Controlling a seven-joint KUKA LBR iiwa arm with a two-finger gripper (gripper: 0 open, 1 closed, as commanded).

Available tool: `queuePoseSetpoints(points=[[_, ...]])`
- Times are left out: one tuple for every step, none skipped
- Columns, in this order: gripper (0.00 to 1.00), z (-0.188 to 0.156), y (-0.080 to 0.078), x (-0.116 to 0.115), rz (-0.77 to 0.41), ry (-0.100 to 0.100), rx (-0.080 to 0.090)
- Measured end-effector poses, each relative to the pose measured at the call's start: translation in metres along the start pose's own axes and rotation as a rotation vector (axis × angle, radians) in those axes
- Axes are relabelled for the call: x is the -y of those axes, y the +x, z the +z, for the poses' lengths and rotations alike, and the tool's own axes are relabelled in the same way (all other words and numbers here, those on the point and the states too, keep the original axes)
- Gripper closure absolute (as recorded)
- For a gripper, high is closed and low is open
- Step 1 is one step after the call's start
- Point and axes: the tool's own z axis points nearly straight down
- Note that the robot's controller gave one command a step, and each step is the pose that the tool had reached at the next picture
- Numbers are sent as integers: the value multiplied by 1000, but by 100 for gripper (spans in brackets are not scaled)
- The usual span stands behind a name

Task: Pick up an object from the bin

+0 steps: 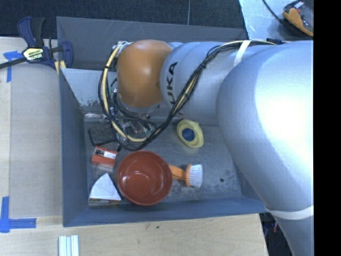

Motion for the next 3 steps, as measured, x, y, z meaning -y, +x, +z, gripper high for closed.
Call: queuePoseSetpoints(points=[[100,-112,-8,-39,-17,0,1],[100,-110,9,-22,-33,0,1],[100,-80,3,-52,-140,-2,12]])
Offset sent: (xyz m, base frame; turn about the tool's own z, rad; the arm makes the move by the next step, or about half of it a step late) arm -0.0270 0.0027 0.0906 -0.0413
